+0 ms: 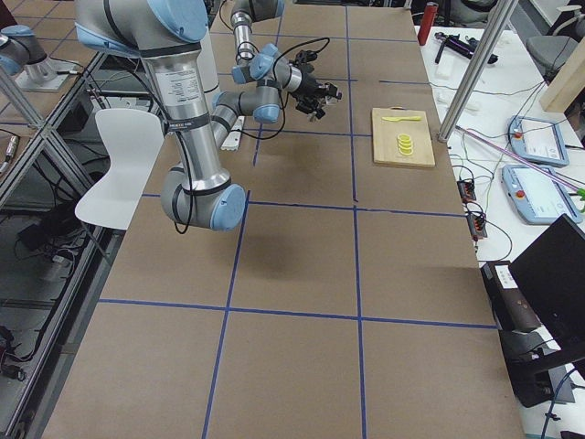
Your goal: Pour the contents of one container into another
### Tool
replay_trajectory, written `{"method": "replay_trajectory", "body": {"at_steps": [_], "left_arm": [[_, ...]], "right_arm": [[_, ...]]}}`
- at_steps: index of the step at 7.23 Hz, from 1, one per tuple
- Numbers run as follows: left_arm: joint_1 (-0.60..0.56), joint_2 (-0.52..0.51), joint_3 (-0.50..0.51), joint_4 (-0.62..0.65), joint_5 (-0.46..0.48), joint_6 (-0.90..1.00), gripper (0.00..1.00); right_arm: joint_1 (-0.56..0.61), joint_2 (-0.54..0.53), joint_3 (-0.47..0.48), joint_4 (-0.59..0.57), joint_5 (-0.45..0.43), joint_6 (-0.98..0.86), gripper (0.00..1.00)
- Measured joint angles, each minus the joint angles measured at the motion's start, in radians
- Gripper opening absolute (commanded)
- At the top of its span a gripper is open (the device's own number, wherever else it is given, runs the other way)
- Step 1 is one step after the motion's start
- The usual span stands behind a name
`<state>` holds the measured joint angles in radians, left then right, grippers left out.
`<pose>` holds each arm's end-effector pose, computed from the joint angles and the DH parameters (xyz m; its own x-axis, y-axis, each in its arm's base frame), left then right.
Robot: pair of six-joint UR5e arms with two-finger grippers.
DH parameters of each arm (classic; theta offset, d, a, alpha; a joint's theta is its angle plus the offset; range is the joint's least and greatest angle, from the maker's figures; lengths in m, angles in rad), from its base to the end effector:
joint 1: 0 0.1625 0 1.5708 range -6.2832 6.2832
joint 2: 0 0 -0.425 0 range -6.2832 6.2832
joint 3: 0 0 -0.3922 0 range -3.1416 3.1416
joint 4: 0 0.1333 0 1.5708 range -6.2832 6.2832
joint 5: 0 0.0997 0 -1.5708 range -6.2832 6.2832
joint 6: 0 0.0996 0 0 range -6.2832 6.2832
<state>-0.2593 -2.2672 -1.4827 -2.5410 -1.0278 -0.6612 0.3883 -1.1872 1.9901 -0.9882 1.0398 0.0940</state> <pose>0.6089 -0.3527 0.1641 0.5629 0.5498 -0.6172 0.4474 0.4252 0.7868 -0.4249 -0.3723 0.1923 0.7997 -0.6004 -0.0006 0.0959 0.1267 0.9873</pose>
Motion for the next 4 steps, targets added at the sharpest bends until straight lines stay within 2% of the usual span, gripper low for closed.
{"method": "replay_trajectory", "body": {"at_steps": [4], "left_arm": [[0.0, 0.0, 0.005, -0.019, -0.001, 0.0, 0.0]], "right_arm": [[-0.029, 0.003, 0.012, -0.032, -0.065, -0.07, 0.0]]}}
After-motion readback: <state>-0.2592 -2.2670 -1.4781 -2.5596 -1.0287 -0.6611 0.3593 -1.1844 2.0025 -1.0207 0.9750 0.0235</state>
